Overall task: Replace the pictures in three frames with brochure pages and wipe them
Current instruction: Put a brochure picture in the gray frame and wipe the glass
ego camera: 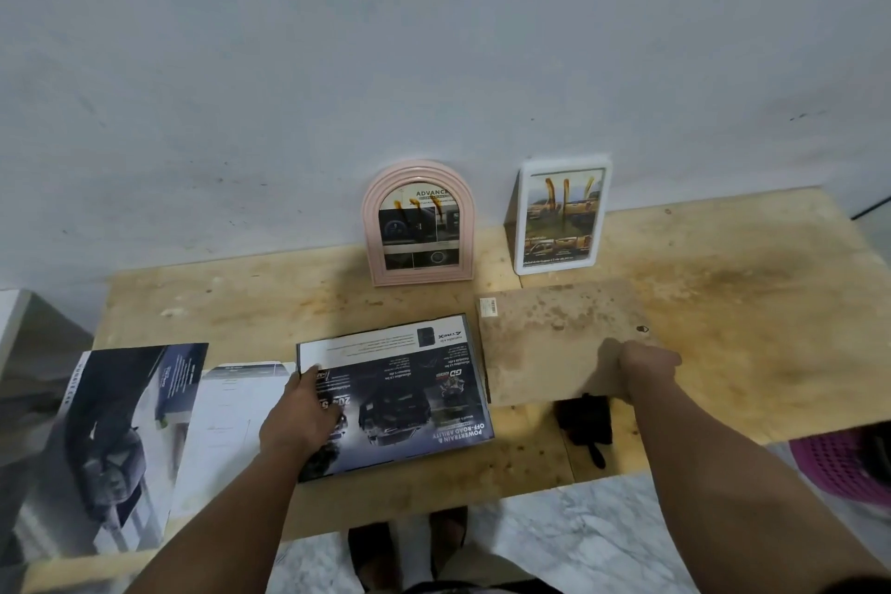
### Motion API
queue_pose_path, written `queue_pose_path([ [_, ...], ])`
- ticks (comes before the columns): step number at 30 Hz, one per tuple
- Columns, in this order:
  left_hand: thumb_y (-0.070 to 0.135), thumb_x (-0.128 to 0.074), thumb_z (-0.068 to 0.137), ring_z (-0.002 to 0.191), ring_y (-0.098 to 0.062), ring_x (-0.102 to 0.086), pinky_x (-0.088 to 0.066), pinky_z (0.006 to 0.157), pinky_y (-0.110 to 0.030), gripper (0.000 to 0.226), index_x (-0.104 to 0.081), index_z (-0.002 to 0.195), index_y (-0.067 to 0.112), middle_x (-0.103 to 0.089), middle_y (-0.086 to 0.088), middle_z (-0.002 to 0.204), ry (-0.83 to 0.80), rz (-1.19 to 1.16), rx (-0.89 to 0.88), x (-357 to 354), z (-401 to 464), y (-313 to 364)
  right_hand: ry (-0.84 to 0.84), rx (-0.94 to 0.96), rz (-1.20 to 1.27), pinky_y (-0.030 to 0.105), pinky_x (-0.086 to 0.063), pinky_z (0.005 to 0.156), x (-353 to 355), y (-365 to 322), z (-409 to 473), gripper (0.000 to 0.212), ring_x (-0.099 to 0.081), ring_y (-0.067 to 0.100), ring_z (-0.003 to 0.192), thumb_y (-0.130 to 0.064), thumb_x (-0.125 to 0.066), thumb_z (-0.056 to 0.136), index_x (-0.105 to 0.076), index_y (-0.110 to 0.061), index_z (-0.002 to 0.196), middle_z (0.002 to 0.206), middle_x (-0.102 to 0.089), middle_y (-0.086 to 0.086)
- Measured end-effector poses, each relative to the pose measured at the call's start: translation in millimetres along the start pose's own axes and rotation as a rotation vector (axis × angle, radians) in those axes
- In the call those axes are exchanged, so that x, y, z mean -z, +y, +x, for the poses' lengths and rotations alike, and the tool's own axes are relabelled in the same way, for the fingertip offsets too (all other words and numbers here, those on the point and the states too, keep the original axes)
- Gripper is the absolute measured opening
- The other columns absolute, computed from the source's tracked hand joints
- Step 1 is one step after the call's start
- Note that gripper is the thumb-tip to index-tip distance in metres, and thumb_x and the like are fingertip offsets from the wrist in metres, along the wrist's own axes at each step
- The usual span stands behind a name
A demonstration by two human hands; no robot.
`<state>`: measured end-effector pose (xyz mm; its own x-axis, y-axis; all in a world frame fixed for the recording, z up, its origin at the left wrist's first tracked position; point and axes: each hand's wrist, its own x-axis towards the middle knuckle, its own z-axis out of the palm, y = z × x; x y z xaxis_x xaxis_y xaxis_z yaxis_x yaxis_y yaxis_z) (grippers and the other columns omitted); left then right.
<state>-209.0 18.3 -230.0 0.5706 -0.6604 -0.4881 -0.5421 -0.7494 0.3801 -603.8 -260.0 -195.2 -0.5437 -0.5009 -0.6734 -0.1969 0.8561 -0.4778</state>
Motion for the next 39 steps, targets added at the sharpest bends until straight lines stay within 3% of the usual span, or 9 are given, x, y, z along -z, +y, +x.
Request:
queue_pose_path([
  [5, 0.032, -0.070, 0.086, 0.122, -0.030, -0.056, -0.050, 0.096, -0.043, 0.061, -0.046, 0.141, 0.020, -0.050, -0.006, 0.141, -0.007, -0.044, -0.017, -0.6, -2.2, -0.6, 0.028, 0.129, 0.089, 0.054, -0.046, 0.107, 15.5, 2.8, 3.4, 0.053, -0.049, 0.047, 0.132, -0.010, -0.050, 0.103, -0.035, -0.001, 0.153, 0.147, -0.049, 0.025],
  [10, 0.031, -0.070, 0.084, 0.119, -0.027, -0.058, -0.050, 0.097, -0.045, 0.058, -0.050, 0.137, 0.020, -0.054, -0.005, 0.138, -0.010, -0.102, -0.013, 0.6, -5.4, -2.6, -0.061, 0.138, 0.192, 0.051, -0.051, 0.097, 24.5, 3.9, -4.8, 0.052, -0.054, 0.041, 0.123, -0.007, -0.040, 0.103, -0.036, -0.016, 0.155, 0.146, -0.050, 0.018],
  [15, 0.025, -0.072, 0.079, 0.100, -0.019, -0.060, -0.048, 0.085, -0.037, 0.041, -0.058, 0.118, 0.027, -0.065, -0.001, 0.117, 0.032, -0.242, -0.020, -0.1, -11.3, -6.1, -0.220, 0.168, 0.221, 0.044, -0.049, 0.076, 13.7, 15.1, -29.6, 0.047, -0.057, 0.032, 0.098, -0.006, -0.045, 0.103, -0.042, -0.021, 0.147, 0.112, -0.056, 0.009],
  [18, 0.029, -0.074, 0.080, 0.088, -0.014, -0.053, -0.041, 0.078, -0.032, 0.052, -0.055, 0.128, 0.025, -0.067, -0.003, 0.116, 0.040, -0.288, 0.024, 0.0, -15.1, -10.2, -0.309, 0.200, 0.221, 0.044, -0.052, 0.071, -4.9, 27.3, -48.7, 0.040, -0.059, 0.029, 0.091, -0.004, -0.050, 0.101, -0.047, -0.019, 0.138, 0.104, -0.057, 0.008],
  [21, 0.038, -0.072, 0.082, 0.098, -0.020, -0.061, -0.042, 0.082, -0.035, 0.058, -0.051, 0.135, 0.029, -0.068, -0.001, 0.121, 0.012, -0.354, 0.054, 1.7, -18.6, -16.4, -0.410, 0.189, 0.224, 0.050, -0.057, 0.077, -30.8, 42.3, -72.0, 0.037, -0.062, 0.032, 0.093, 0.000, -0.051, 0.100, -0.047, -0.018, 0.132, 0.110, -0.060, 0.010],
  [26, 0.034, -0.057, 0.094, 0.108, -0.028, -0.064, -0.047, 0.086, -0.038, 0.038, -0.058, 0.131, 0.024, -0.069, -0.007, 0.122, 0.035, -0.357, 0.101, 0.7, -21.6, -23.4, -0.548, 0.212, 0.094, 0.045, -0.056, 0.071, -70.5, 71.7, -106.8, 0.044, -0.062, 0.039, 0.109, 0.004, -0.052, 0.099, -0.041, -0.014, 0.138, 0.126, -0.058, 0.018],
  [29, 0.035, -0.052, 0.098, 0.098, -0.026, -0.064, -0.050, 0.085, -0.039, 0.025, -0.064, 0.116, 0.022, -0.070, -0.006, 0.112, 0.018, -0.392, 0.134, 1.8, -21.8, -26.5, -0.594, 0.247, 0.035, 0.044, -0.056, 0.071, -90.7, 86.8, -122.4, 0.033, -0.067, 0.034, 0.089, 0.008, -0.053, 0.097, -0.049, -0.006, 0.127, 0.113, -0.065, 0.021],
  [33, 0.040, -0.047, 0.100, 0.086, -0.021, -0.064, -0.053, 0.081, -0.039, 0.027, -0.066, 0.102, 0.021, -0.069, 0.000, 0.094, 0.015, -0.390, 0.133, 3.4, -22.6, -28.8, -0.625, 0.287, -0.108, 0.027, -0.040, 0.041, -99.1, 100.5, -130.6, 0.022, -0.046, 0.019, 0.043, 0.007, -0.061, 0.091, -0.053, -0.002, 0.110, 0.064, -0.053, 0.011],
  [39, 0.030, -0.049, 0.100, 0.093, -0.023, -0.064, -0.051, 0.084, -0.036, 0.021, -0.066, 0.109, 0.022, -0.070, -0.004, 0.105, -0.013, -0.381, 0.103, 1.2, -22.9, -32.1, -0.558, 0.396, -0.314, 0.033, -0.044, 0.050, -95.5, 115.2, -129.0, 0.037, -0.055, 0.023, 0.048, -0.005, -0.076, 0.086, -0.047, -0.003, 0.109, 0.067, -0.065, 0.014],
])
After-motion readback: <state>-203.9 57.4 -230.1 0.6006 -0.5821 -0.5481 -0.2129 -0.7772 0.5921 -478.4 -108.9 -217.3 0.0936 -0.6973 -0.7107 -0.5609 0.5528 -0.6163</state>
